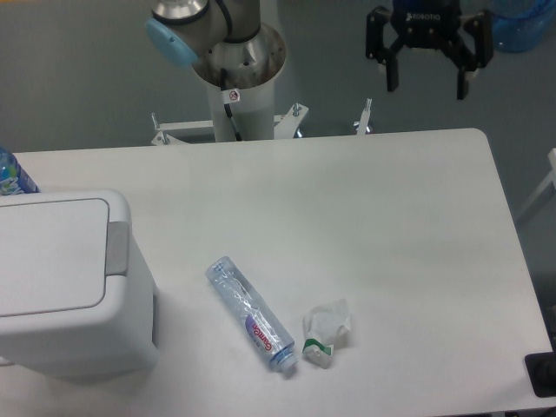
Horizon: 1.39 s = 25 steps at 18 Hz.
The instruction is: Open the trash can
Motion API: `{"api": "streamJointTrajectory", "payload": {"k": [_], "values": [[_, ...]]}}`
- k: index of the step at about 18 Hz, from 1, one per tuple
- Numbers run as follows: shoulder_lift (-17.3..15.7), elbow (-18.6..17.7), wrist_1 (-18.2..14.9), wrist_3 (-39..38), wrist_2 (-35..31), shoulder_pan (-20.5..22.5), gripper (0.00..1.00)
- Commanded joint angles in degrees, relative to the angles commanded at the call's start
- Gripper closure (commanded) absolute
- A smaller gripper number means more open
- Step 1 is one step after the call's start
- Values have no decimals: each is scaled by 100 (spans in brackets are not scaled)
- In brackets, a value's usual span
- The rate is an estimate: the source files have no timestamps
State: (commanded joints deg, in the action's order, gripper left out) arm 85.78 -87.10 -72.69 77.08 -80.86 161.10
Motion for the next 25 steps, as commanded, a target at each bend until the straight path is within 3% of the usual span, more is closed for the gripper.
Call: {"api": "streamJointTrajectory", "payload": {"k": [7, 12, 16, 21, 25], "values": [[79, 70, 17, -385, 27, -175, 0], [413, 255, 272, -2342, 0, -825, 0], [606, 246, 808, -4005, 0, -1387, 0], [878, 255, 844, -5288, 35, -2231, 0], [940, 185, 835, -6160, 262, -2601, 0]]}}
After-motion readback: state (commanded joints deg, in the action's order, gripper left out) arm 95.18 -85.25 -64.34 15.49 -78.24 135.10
